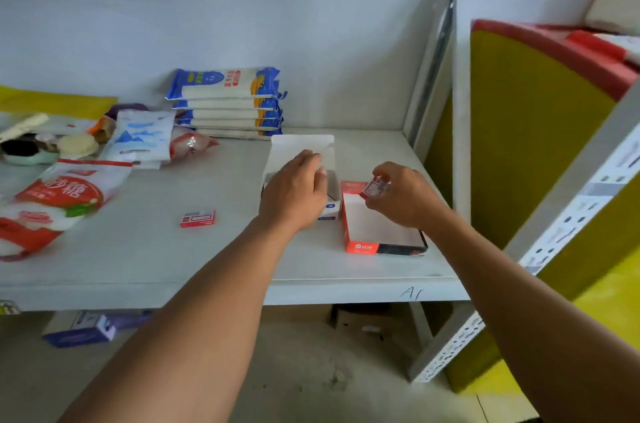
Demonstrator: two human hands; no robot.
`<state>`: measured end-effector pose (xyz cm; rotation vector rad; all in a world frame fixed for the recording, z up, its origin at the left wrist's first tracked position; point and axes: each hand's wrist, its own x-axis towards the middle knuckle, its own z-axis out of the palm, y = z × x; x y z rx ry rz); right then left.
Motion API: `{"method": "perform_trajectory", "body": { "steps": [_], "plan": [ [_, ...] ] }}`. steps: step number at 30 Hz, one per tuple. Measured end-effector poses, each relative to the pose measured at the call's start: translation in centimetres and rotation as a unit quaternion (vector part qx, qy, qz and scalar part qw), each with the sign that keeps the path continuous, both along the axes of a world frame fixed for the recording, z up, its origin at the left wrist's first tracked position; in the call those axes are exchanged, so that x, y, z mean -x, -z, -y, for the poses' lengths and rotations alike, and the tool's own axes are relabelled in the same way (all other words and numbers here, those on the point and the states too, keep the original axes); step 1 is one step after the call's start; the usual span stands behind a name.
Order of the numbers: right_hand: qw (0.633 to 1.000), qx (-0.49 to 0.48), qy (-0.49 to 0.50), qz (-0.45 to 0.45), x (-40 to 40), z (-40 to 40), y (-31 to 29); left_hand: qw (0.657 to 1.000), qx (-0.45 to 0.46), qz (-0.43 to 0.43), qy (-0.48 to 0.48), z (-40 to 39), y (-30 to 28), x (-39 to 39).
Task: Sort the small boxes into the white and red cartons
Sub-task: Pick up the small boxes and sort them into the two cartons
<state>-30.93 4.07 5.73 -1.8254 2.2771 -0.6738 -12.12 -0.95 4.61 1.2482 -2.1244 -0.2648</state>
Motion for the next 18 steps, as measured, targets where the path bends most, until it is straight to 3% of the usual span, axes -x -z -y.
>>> {"method": "perform_trajectory", "body": {
  "steps": [7,13,18],
  "plan": [
    [0.998,-0.049,-0.022,0.026,0.7,-0.2,1.1,1.0,0.009,0.013,0.015,-1.2,0.1,1.1],
    [0.995,0.042,-0.079,0.038,-5.2,2.0,0.5,0.998,0.008,0.005,-0.056,0.1,0.0,-5.1],
    [0.976,0.098,-0.194,-0.03,-14.1,4.7,0.2,0.989,-0.015,0.007,-0.147,0.9,0.2,-12.6]
  ]
}}
